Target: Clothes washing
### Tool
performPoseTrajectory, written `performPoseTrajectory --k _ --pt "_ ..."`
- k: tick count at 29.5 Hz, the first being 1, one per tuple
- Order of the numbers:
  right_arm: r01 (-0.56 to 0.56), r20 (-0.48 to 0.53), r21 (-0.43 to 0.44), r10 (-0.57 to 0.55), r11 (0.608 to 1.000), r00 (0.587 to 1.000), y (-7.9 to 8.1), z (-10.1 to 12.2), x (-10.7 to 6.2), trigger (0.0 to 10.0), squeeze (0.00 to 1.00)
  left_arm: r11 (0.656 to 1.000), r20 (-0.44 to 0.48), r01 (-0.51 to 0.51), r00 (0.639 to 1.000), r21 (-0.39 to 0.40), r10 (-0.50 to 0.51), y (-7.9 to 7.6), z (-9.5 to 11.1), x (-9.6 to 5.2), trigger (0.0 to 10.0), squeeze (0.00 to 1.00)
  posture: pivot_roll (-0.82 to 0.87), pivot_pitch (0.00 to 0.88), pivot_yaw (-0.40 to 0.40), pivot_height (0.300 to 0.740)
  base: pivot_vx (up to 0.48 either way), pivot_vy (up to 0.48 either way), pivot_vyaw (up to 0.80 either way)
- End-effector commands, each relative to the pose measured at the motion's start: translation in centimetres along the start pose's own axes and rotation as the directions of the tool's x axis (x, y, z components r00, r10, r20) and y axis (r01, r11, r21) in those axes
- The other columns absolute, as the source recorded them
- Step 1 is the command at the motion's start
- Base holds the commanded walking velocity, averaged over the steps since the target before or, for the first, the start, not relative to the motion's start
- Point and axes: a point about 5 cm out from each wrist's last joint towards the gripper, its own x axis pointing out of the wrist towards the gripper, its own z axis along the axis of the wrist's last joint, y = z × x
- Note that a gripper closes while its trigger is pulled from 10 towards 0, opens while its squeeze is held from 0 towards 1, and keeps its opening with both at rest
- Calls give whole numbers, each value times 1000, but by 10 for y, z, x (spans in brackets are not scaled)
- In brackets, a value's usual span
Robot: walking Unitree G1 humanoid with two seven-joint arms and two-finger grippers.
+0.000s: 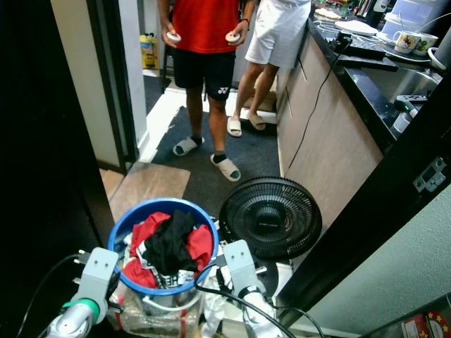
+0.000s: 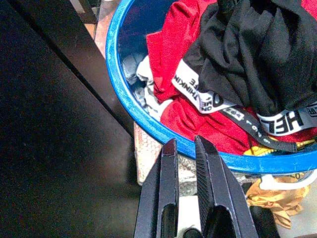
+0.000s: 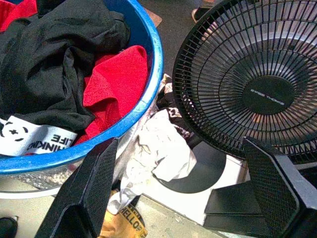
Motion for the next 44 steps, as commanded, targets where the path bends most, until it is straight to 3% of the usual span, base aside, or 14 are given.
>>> performPoseTrajectory --k 1,17,22,24,25,28,30,34,40,44 --pt "3 -6 -3 -3 1000 1000 -1 -2 -1 10000 0 1000 -2 9 1000 -9 -9 -4 -3 -1 10000 0 176 0 -46 740 0 0 0" --pt "-32 58 -27 33 999 998 8 9 1 10000 0 1000 -6 -2 1000 -17 2 -6 -2 -1 10000 0 174 13 -49 740 0 0 0" --pt "-60 135 -50 67 997 989 13 25 4 10000 0 997 -3 -59 998 -44 59 5 2 2 10000 0 175 40 -62 740 0 0 0" --pt "-51 229 -34 57 998 972 11 50 12 10000 0 991 41 -106 993 -78 109 17 17 5 10000 0 184 85 -72 740 0 0 0" --pt "-51 229 -34 57 998 972 11 50 12 10000 0 991 41 -106 993 -78 109 17 17 5 10000 0 184 85 -72 740 0 0 0" --pt "-56 391 -13 57 998 919 10 101 21 10000 0 977 168 -156 969 -144 180 36 56 7 10000 0 201 132 -83 740 0 0 0" --pt "-87 446 -39 95 995 890 18 122 24 10000 0 971 228 -173 951 -163 208 44 74 3 10000 0 207 152 -85 740 0 0 0" --pt "-117 448 -95 147 989 882 29 126 24 10000 0 972 269 -175 939 -157 213 45 85 -4 10000 0 224 200 -86 740 0 0 0" --pt "-132 418 -89 157 987 895 31 125 27 10000 0 974 283 -165 937 -153 204 42 90 -15 10000 0 227 253 -80 740 0 0 0" --pt "-204 385 -112 232 972 893 41 124 27 10000 0 975 282 -161 938 -154 200 41 91 -22 10000 0 225 284 -78 740 0 0 0"
